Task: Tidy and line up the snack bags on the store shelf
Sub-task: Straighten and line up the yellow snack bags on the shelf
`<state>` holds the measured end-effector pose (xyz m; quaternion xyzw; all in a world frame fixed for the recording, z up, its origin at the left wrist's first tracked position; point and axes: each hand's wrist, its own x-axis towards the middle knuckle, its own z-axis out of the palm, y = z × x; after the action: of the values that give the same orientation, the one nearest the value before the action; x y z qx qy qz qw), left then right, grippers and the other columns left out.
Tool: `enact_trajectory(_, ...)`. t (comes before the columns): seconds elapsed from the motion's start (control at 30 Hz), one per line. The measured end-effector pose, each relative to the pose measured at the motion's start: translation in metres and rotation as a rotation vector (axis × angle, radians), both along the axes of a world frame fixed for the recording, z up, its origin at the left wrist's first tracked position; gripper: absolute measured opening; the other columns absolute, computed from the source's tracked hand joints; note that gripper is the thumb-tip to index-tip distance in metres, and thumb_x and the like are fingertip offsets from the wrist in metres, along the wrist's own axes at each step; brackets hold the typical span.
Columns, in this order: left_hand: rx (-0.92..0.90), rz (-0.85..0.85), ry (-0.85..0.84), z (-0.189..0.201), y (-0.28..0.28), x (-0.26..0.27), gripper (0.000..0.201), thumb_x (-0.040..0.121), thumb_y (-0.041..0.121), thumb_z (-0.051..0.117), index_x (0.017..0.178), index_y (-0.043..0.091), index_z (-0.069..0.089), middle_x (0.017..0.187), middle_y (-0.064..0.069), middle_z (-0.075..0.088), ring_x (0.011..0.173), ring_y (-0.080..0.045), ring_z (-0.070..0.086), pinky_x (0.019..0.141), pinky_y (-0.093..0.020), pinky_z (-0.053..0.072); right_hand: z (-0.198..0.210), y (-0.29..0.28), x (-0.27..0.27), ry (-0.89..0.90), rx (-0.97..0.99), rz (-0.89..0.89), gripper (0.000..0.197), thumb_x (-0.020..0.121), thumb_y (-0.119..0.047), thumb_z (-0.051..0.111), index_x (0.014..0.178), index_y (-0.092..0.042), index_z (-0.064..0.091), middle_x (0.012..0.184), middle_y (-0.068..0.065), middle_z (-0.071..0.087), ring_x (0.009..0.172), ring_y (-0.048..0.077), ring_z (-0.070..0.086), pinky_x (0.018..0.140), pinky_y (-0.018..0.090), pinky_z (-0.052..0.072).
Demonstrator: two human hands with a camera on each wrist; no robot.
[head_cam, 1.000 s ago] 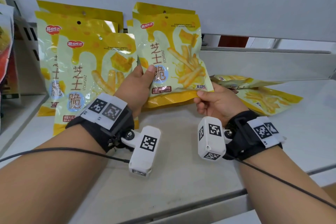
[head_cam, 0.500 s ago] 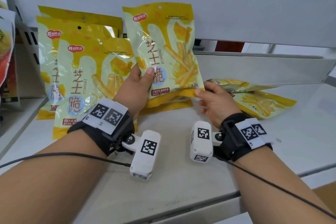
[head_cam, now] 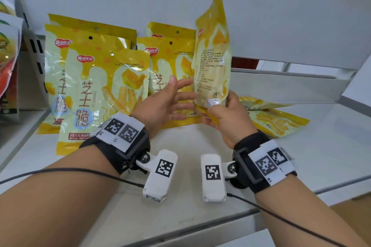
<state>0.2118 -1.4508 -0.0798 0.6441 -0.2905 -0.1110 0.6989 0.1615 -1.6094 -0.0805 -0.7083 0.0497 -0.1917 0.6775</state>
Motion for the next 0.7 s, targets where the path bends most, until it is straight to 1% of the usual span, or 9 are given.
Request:
enact_trajectory(0.1, -0.022, 0.083, -0.02, -0.002, -0.001, 0.002, 0.062, 0.07, 0.066, 0.036, 0.122, 0.036, 0.051, 0.121, 0.006, 0.06, 0.11, -0.012, 0.058, 0.08, -0.027, 0.048, 0.002, -0.01, -0.006, -0.141, 0.115, -0.086, 0.028, 0.088, -0.005, 0.053, 0.11, -0.022, 0.056, 0.107, 0.002, 0.068, 0.078, 0.019, 0.07, 0.058, 0.027, 0.053)
enact_trajectory(0.2, -0.043, 0.147, -0.023, -0.004, -0.001, 0.003, 0.07, 0.068, 0.065, 0.043, 0.131, 0.034, 0.046, 0.129, 0.003, 0.054, 0.117, -0.012, 0.053, 0.084, -0.028, 0.047, 0.005, -0.021, -0.012, -0.203, 0.244, -0.162, 0.02, 0.088, -0.008, 0.052, 0.097, -0.022, 0.063, 0.099, 0.008, 0.07, 0.077, 0.024, 0.067, 0.054, 0.027, 0.052)
enact_trajectory(0.3, -0.066, 0.187, -0.03, -0.004, -0.002, 0.005, 0.076, 0.068, 0.064, 0.05, 0.137, 0.032, 0.04, 0.127, 0.005, 0.053, 0.116, -0.013, 0.051, 0.089, -0.029, 0.045, 0.005, -0.022, -0.014, -0.151, 0.281, -0.051, 0.023, 0.09, -0.01, 0.047, 0.083, -0.014, 0.068, 0.073, 0.009, 0.07, 0.061, 0.023, 0.064, 0.051, 0.027, 0.049)
enact_trajectory(0.37, -0.047, 0.209, -0.031, -0.005, -0.003, 0.007, 0.081, 0.073, 0.065, 0.061, 0.14, 0.028, 0.038, 0.119, 0.009, 0.059, 0.111, -0.013, 0.055, 0.091, -0.031, 0.045, 0.002, -0.021, -0.014, -0.088, 0.291, 0.036, 0.021, 0.092, -0.01, 0.044, 0.089, -0.007, 0.064, 0.065, 0.007, 0.069, 0.054, 0.021, 0.064, 0.048, 0.025, 0.049)
enact_trajectory(0.4, -0.034, 0.216, -0.024, -0.006, -0.003, 0.009, 0.077, 0.074, 0.061, 0.064, 0.139, 0.027, 0.04, 0.117, 0.009, 0.063, 0.11, -0.014, 0.058, 0.093, -0.033, 0.045, 0.0, -0.02, -0.014, -0.063, 0.301, 0.064, 0.02, 0.093, -0.01, 0.042, 0.092, -0.006, 0.062, 0.065, 0.007, 0.07, 0.053, 0.02, 0.065, 0.048, 0.024, 0.048)
enact_trajectory(0.5, -0.085, 0.207, 0.015, -0.008, 0.001, 0.013, 0.037, 0.084, 0.032, 0.066, 0.119, 0.027, 0.055, 0.104, 0.007, 0.073, 0.102, -0.016, 0.067, 0.094, -0.038, 0.047, -0.004, -0.021, -0.014, -0.013, 0.32, 0.117, 0.022, 0.094, -0.014, 0.041, 0.092, -0.006, 0.062, 0.071, 0.008, 0.072, 0.057, 0.021, 0.067, 0.052, 0.027, 0.047)
enact_trajectory(0.53, -0.095, 0.204, 0.012, -0.009, 0.002, 0.015, 0.029, 0.086, 0.025, 0.066, 0.114, 0.023, 0.059, 0.104, 0.003, 0.073, 0.101, -0.019, 0.068, 0.094, -0.038, 0.048, -0.006, -0.022, -0.013, 0.0, 0.303, 0.119, 0.021, 0.094, -0.015, 0.042, 0.093, -0.007, 0.062, 0.072, 0.007, 0.072, 0.059, 0.021, 0.067, 0.054, 0.027, 0.048)
enact_trajectory(0.63, -0.102, 0.2, 0.024, -0.011, 0.006, 0.019, 0.023, 0.082, 0.02, 0.068, 0.105, 0.019, 0.067, 0.109, -0.009, 0.072, 0.104, -0.03, 0.067, 0.094, -0.04, 0.049, -0.006, -0.023, -0.008, -0.008, 0.175, 0.079, 0.017, 0.093, -0.013, 0.046, 0.091, -0.013, 0.063, 0.074, -0.001, 0.073, 0.069, 0.016, 0.067, 0.06, 0.028, 0.051)
enact_trajectory(0.7, -0.131, 0.167, 0.048, -0.012, 0.008, 0.021, 0.02, 0.086, 0.007, 0.064, 0.101, 0.02, 0.068, 0.106, -0.01, 0.072, 0.099, -0.028, 0.069, 0.086, -0.036, 0.055, -0.003, -0.023, -0.003, -0.058, 0.111, 0.046, 0.017, 0.091, -0.005, 0.048, 0.093, -0.013, 0.064, 0.083, -0.004, 0.073, 0.08, 0.014, 0.068, 0.071, 0.029, 0.053)
